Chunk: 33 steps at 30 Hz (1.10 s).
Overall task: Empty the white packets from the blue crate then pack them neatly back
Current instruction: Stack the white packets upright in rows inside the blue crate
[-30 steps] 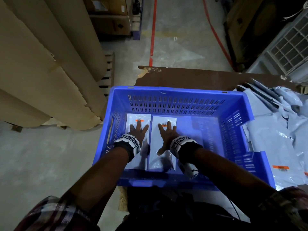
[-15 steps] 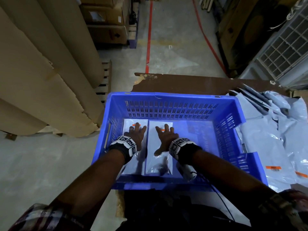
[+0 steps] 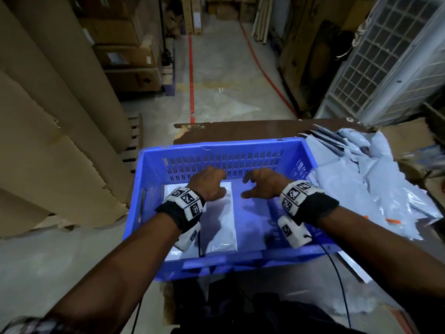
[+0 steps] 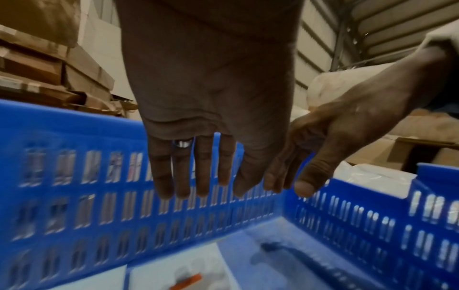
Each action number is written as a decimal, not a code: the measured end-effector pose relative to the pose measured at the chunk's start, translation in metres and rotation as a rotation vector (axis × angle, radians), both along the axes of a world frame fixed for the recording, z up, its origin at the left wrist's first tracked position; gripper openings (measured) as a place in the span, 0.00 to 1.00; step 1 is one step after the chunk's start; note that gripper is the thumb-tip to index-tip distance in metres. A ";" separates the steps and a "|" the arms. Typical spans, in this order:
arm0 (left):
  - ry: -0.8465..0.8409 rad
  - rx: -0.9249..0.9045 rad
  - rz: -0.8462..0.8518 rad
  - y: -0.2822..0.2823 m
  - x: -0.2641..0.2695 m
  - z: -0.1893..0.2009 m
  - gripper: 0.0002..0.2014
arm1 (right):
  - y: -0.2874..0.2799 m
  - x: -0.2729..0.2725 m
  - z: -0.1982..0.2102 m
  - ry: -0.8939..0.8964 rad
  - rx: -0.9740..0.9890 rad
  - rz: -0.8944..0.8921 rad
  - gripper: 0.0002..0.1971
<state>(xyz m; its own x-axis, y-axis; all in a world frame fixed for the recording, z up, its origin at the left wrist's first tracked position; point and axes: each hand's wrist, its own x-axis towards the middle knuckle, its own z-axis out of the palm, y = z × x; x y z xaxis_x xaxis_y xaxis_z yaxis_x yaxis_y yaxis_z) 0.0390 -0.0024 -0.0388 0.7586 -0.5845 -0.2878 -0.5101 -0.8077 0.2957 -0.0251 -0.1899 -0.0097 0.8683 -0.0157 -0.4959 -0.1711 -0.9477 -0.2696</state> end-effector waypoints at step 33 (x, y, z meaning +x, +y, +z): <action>0.202 0.104 -0.343 -0.330 -0.116 0.054 0.39 | -0.317 -0.154 -0.020 -0.285 -0.003 -0.560 0.36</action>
